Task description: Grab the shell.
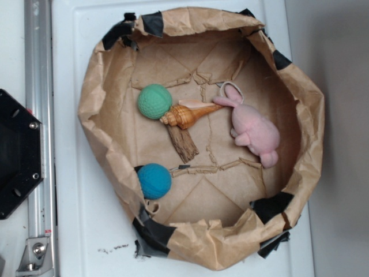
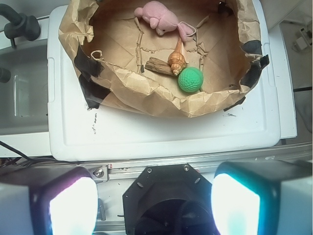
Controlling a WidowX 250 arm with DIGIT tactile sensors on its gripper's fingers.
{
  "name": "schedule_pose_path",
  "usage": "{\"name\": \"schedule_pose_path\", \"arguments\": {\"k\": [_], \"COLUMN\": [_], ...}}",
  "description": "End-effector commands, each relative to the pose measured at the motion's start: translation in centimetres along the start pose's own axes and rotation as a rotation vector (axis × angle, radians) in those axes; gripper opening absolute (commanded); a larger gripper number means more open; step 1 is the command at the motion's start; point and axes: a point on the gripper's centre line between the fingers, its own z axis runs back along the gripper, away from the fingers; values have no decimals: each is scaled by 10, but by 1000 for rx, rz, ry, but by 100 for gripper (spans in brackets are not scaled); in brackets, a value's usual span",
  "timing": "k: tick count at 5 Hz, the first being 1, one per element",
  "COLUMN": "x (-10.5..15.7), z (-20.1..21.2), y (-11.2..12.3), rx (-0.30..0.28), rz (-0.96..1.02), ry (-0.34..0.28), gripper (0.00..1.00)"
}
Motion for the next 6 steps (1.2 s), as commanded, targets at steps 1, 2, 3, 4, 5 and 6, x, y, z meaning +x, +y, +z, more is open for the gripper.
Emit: {"name": "schedule_pose_path", "arguments": {"k": [1, 2, 3, 4, 5, 6], "x": [0, 44, 80, 120, 136, 136], "z": [0, -17, -34, -85, -141, -194], "y": [0, 20, 38, 52, 42, 29], "rx": [0, 9, 75, 64, 79, 109], "rz": [0, 63, 97, 133, 54, -33], "ry": [0, -113, -186, -151, -28, 103], "gripper": [100, 100, 100, 100, 100, 100]}}
